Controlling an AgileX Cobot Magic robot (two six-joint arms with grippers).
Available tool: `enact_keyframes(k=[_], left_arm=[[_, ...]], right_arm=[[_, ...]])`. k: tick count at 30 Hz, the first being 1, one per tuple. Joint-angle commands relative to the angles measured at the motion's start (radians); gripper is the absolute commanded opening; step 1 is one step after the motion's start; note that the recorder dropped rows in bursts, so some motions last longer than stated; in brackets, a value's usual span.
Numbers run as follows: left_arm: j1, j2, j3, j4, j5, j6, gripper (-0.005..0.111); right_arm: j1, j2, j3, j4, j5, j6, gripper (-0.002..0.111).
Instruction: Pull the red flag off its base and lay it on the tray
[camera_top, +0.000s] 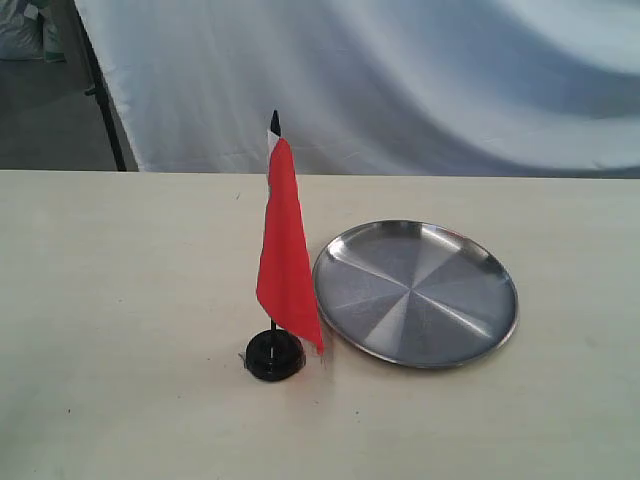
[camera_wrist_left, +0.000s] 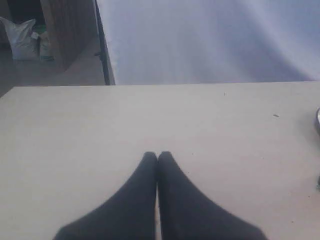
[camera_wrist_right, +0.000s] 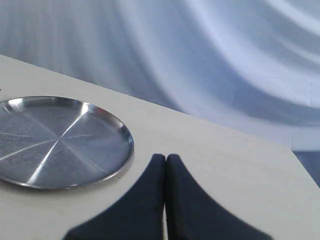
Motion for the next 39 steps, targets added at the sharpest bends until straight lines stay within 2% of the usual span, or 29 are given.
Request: enact_keyframes(k=[1, 8, 11, 14, 15, 16, 17, 18, 19, 20, 24, 25, 26, 29, 31, 39], left_arm=[[-0.006, -0.003, 0.003, -0.006, -0.005, -0.001, 0.000], [-0.006, -0.003, 0.003, -0.006, -0.005, -0.001, 0.000], [-0.006, -0.003, 0.003, -0.006, -0.005, -0.001, 0.000], [-0.006, -0.003, 0.003, -0.006, -0.005, -0.001, 0.000], [-0.006, -0.003, 0.003, -0.006, -0.005, -0.001, 0.000], [-0.006, -0.003, 0.003, -0.006, -0.005, -0.001, 0.000], [-0.006, -0.003, 0.003, -0.006, -0.005, -0.001, 0.000], [-0.006, -0.003, 0.003, -0.006, -0.005, -0.001, 0.000], [-0.006, -0.003, 0.003, -0.006, -0.005, -0.001, 0.000], [-0.006, -0.003, 0.003, -0.006, -0.005, -0.001, 0.000], [-0.006, -0.003, 0.003, -0.006, -0.005, -0.001, 0.000], [-0.006, -0.003, 0.003, -0.006, -0.005, -0.001, 0.000], [-0.006, -0.003, 0.003, -0.006, -0.005, -0.001, 0.000], [-0.006, -0.003, 0.003, -0.006, -0.005, -0.001, 0.000], [-0.006, -0.003, 0.003, -0.006, -0.005, -0.001, 0.000], [-0.006, -0.003, 0.003, -0.006, -0.005, -0.001, 0.000]], right_arm=[[0.003, -0.007, 0.001, -0.009, -0.007, 0.000, 0.000], [0.003, -0.007, 0.001, -0.009, -0.010, -0.001, 0.000], [0.003, -0.007, 0.001, -0.009, -0.094, -0.001, 0.000], [0.003, -0.007, 0.001, -0.009, -0.344, 0.002, 0.000], [0.003, -0.007, 0.001, -0.009, -0.584, 0.002, 0.000], [0.003, -0.007, 0.001, -0.004, -0.694, 0.006, 0.000], [0.003, -0.007, 0.001, -0.004, -0.970, 0.099, 0.000], [0.003, -0.007, 0.001, -0.001, -1.092, 0.179, 0.000], [0.003, -0.007, -0.013, 0.039, -1.176, 0.347, 0.000], [0.003, -0.007, -0.044, 0.059, -1.147, 0.401, 0.000], [0.003, 0.085, -0.346, 0.065, -0.563, 0.470, 0.000], [0.003, 0.136, -0.386, 0.065, -0.510, 0.473, 0.000], [0.003, 0.215, -0.440, 0.065, -0.494, 0.473, 0.000], [0.003, 0.330, -0.512, 0.065, -0.628, 0.485, 0.000], [0.003, 0.382, -0.539, 0.065, -0.658, 0.558, 0.000], [0.003, 0.668, -0.679, 0.061, -0.219, 0.587, 0.000]])
